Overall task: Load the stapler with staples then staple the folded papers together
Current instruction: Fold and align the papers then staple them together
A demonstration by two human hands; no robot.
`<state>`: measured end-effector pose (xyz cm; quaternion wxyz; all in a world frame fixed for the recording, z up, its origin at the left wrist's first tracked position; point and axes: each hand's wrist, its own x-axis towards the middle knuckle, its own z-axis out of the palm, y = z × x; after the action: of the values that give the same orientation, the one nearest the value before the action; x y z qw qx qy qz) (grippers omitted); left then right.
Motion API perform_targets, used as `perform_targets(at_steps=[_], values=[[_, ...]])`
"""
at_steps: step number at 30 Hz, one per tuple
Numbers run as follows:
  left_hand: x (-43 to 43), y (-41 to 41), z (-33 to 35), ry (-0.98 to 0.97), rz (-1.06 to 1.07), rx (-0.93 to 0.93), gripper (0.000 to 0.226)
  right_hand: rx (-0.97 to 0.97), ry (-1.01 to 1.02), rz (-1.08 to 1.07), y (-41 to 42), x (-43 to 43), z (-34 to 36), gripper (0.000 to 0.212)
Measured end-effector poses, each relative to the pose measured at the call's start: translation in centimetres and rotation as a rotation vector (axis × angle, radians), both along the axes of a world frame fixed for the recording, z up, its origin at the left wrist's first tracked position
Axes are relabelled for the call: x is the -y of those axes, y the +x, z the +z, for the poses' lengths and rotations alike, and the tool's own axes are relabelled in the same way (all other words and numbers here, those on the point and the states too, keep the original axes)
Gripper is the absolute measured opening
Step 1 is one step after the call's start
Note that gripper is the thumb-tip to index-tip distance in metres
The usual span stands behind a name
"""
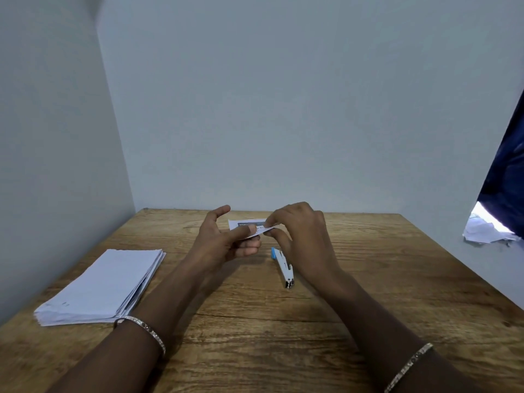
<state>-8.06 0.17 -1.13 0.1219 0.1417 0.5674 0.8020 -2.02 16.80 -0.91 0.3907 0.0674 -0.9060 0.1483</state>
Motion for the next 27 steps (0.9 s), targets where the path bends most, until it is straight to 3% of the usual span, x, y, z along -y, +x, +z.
perform_targets(at_steps=[3, 6, 9, 13, 18, 27], values=[[0.2, 0.2, 0.1, -0.128, 0.078, -0.100, 0.053, 0.006, -0.145, 0.047, -0.1, -0.3, 0.2, 0.010], [0.5, 0.0, 0.3, -0.393, 0.223, -0.350, 0.055, 0.073, -0.378, 0.123, -0.2, -0.6, 0.8, 0.009], [1.0, 0.0, 0.6, -0.386, 0.184, -0.446, 0.046, 0.196, -0.636, 0.226, -0.2, -0.9, 1.1, 0.015], [1.0, 0.2, 0.3, -0.266, 0.025, -0.357, 0.023, 0.291, -0.880, 0.364, -0.1, -1.1, 1.2, 0.023], [0.7, 0.9, 0.5, -0.086, -0.043, -0.206, 0.027, 0.337, -0.917, 0.428, -0.1, -1.2, 1.1, 0.022], [0.8, 0.8, 0.5, -0.051, -0.064, -0.151, 0.030, 0.361, -0.889, 0.469, 0.1, -0.8, 1.3, 0.016]])
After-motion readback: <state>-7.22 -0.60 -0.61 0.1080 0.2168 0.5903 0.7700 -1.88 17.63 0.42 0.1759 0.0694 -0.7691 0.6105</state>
